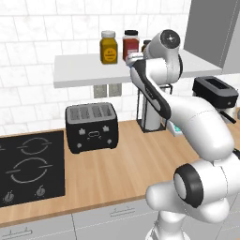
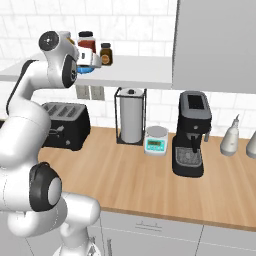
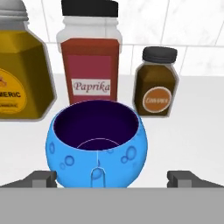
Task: Gather all objects into one cabinet and sort the glasses and bowls to opposite sides.
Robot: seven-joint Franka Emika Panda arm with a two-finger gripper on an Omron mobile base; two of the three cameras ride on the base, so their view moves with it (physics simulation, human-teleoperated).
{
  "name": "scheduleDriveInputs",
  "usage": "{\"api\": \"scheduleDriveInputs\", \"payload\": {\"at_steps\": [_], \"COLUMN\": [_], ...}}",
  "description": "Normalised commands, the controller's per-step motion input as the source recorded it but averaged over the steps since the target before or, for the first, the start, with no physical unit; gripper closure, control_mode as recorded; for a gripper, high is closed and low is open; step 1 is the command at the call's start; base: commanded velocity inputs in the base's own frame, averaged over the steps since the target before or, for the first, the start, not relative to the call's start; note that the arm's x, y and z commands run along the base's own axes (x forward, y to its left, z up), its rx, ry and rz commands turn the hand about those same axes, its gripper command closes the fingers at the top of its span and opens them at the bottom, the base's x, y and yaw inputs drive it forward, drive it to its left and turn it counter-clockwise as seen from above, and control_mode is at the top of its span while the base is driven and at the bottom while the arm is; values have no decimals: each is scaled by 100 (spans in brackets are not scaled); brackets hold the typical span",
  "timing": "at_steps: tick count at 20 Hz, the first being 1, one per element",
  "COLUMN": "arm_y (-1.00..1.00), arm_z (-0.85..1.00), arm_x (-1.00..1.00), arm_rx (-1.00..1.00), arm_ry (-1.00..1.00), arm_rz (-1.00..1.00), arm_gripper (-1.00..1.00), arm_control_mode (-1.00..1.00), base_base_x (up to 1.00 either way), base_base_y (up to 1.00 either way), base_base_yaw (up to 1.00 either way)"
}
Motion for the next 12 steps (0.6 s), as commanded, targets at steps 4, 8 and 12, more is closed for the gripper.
{"api": "scheduleDriveInputs", "payload": {"at_steps": [4, 8, 12], "arm_y": [0, 0, 0], "arm_z": [-8, -27, -12], "arm_x": [0, 0, 0], "arm_rx": [0, -4, -2], "arm_ry": [0, 0, 0], "arm_rz": [0, 0, 0], "arm_gripper": [-100, -100, -100], "arm_control_mode": [-100, -100, -100], "base_base_x": [0, 0, 0], "base_base_y": [0, 0, 0], "base_base_yaw": [0, 0, 0]}}
